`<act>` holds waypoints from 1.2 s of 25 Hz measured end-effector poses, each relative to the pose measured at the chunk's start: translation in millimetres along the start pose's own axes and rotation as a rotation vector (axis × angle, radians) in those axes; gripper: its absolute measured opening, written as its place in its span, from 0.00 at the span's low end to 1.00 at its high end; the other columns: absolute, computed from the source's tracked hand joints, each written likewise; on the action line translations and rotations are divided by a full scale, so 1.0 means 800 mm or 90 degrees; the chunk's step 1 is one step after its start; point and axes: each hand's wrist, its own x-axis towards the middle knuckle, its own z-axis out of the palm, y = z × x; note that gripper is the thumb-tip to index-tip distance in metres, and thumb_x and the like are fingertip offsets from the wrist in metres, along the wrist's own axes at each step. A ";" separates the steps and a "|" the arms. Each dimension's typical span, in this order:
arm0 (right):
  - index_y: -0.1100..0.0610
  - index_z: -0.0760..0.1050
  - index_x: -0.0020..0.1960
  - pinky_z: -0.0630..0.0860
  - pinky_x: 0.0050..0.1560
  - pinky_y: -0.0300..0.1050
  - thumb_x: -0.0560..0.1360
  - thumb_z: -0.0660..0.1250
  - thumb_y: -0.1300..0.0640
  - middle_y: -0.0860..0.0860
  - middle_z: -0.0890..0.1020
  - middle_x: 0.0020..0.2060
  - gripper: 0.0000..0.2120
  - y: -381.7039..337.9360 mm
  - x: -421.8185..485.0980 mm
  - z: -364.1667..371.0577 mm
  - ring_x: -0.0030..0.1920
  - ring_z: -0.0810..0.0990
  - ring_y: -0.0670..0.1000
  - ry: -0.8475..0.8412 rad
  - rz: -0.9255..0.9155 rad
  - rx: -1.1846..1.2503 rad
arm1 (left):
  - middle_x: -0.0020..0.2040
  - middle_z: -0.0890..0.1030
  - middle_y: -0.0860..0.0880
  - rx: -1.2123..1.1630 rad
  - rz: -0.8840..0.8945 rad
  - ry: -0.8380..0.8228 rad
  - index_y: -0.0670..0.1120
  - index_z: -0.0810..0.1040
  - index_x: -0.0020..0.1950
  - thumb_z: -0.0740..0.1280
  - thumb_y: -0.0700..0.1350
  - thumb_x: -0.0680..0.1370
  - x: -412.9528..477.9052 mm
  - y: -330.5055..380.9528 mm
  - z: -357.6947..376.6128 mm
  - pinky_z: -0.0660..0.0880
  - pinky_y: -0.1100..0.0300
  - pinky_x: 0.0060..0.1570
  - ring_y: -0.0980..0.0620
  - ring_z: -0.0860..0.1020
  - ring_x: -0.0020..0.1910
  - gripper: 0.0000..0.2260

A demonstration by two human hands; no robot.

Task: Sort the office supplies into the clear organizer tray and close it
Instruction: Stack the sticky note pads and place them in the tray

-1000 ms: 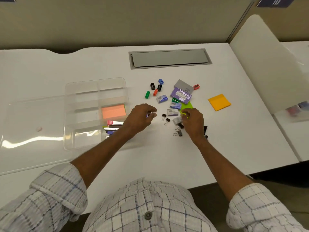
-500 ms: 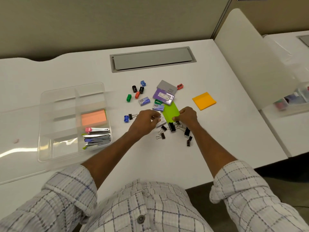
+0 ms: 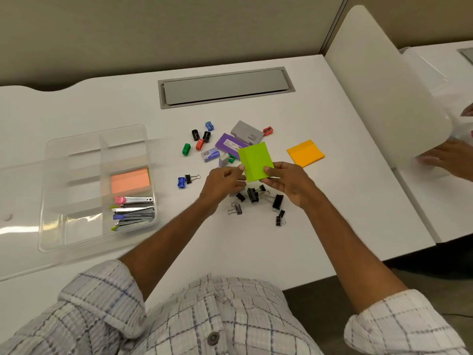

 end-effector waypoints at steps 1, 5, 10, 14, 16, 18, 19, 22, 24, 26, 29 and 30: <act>0.62 0.78 0.53 0.84 0.42 0.39 0.76 0.71 0.64 0.57 0.85 0.48 0.07 -0.002 0.002 -0.018 0.41 0.87 0.52 0.001 -0.002 -0.019 | 0.48 0.87 0.47 -0.073 -0.015 -0.016 0.45 0.82 0.56 0.68 0.56 0.78 0.006 0.006 0.019 0.82 0.61 0.42 0.52 0.86 0.45 0.16; 0.61 0.78 0.58 0.84 0.46 0.42 0.75 0.73 0.54 0.58 0.86 0.52 0.16 0.003 0.004 -0.024 0.46 0.87 0.52 -0.066 -0.009 -0.135 | 0.48 0.83 0.46 -0.115 0.035 -0.012 0.46 0.79 0.62 0.74 0.42 0.75 0.005 0.009 0.010 0.82 0.60 0.42 0.50 0.86 0.47 0.16; 0.58 0.83 0.52 0.75 0.54 0.45 0.74 0.72 0.54 0.56 0.83 0.55 0.09 -0.017 0.052 -0.088 0.54 0.81 0.54 0.306 -0.222 -0.456 | 0.52 0.82 0.46 -0.028 0.019 0.006 0.46 0.77 0.69 0.73 0.40 0.76 0.009 -0.002 -0.011 0.83 0.53 0.50 0.46 0.85 0.51 0.21; 0.59 0.74 0.64 0.71 0.66 0.54 0.70 0.77 0.51 0.61 0.73 0.65 0.27 -0.034 0.093 -0.126 0.67 0.71 0.62 0.374 -0.079 -0.580 | 0.50 0.83 0.50 -0.013 -0.038 0.041 0.47 0.76 0.69 0.71 0.39 0.77 0.012 -0.007 -0.024 0.83 0.52 0.52 0.49 0.83 0.53 0.21; 0.58 0.68 0.69 0.69 0.67 0.57 0.68 0.79 0.50 0.60 0.69 0.67 0.36 -0.039 0.101 -0.127 0.70 0.67 0.63 0.354 -0.039 -0.627 | 0.48 0.83 0.51 -0.011 -0.045 0.051 0.48 0.76 0.69 0.70 0.38 0.77 0.012 -0.007 -0.030 0.83 0.53 0.52 0.51 0.83 0.51 0.21; 0.58 0.66 0.71 0.68 0.68 0.57 0.67 0.80 0.51 0.60 0.69 0.68 0.39 -0.045 0.109 -0.129 0.70 0.67 0.63 0.341 -0.015 -0.617 | 0.46 0.83 0.49 -0.013 -0.035 0.057 0.48 0.77 0.69 0.69 0.36 0.76 0.011 -0.005 -0.035 0.82 0.52 0.52 0.50 0.83 0.49 0.21; 0.59 0.67 0.71 0.69 0.69 0.55 0.66 0.80 0.52 0.60 0.70 0.68 0.38 -0.047 0.111 -0.131 0.70 0.69 0.62 0.331 -0.002 -0.590 | 0.45 0.83 0.49 -0.016 -0.027 0.063 0.48 0.77 0.69 0.69 0.36 0.76 0.011 -0.004 -0.037 0.82 0.52 0.51 0.50 0.82 0.49 0.22; 0.65 0.73 0.66 0.74 0.61 0.50 0.70 0.78 0.58 0.63 0.77 0.60 0.28 -0.049 0.114 -0.137 0.60 0.77 0.60 0.291 0.028 -0.463 | 0.43 0.83 0.48 -0.043 -0.013 0.105 0.49 0.80 0.64 0.68 0.36 0.75 0.010 -0.002 -0.043 0.78 0.54 0.48 0.50 0.80 0.47 0.18; 0.63 0.77 0.50 0.71 0.46 0.47 0.73 0.74 0.57 0.61 0.75 0.48 0.12 -0.045 0.104 -0.133 0.45 0.74 0.56 0.261 0.012 -0.385 | 0.49 0.84 0.47 -0.064 -0.017 0.142 0.50 0.82 0.60 0.70 0.40 0.76 0.009 0.000 -0.045 0.78 0.50 0.50 0.48 0.80 0.51 0.13; 0.60 0.77 0.44 0.68 0.38 0.47 0.75 0.72 0.53 0.58 0.74 0.43 0.10 -0.043 0.086 -0.122 0.38 0.71 0.54 0.259 -0.033 -0.320 | 0.56 0.82 0.44 -0.077 -0.019 0.165 0.50 0.83 0.59 0.72 0.44 0.76 0.002 0.001 -0.046 0.78 0.46 0.53 0.46 0.79 0.56 0.12; 0.57 0.80 0.55 0.77 0.48 0.48 0.74 0.73 0.50 0.55 0.80 0.50 0.14 -0.050 0.044 -0.091 0.46 0.76 0.51 0.185 -0.065 -0.243 | 0.58 0.81 0.40 -0.115 -0.017 0.165 0.49 0.83 0.59 0.72 0.44 0.77 -0.010 0.001 -0.052 0.80 0.42 0.54 0.42 0.79 0.59 0.11; 0.54 0.81 0.54 0.77 0.54 0.51 0.73 0.74 0.48 0.53 0.81 0.53 0.13 -0.053 0.030 -0.077 0.51 0.77 0.52 0.133 -0.073 -0.243 | 0.56 0.81 0.41 -0.142 -0.017 0.160 0.49 0.83 0.58 0.71 0.42 0.77 -0.014 0.000 -0.054 0.82 0.43 0.50 0.42 0.80 0.58 0.10</act>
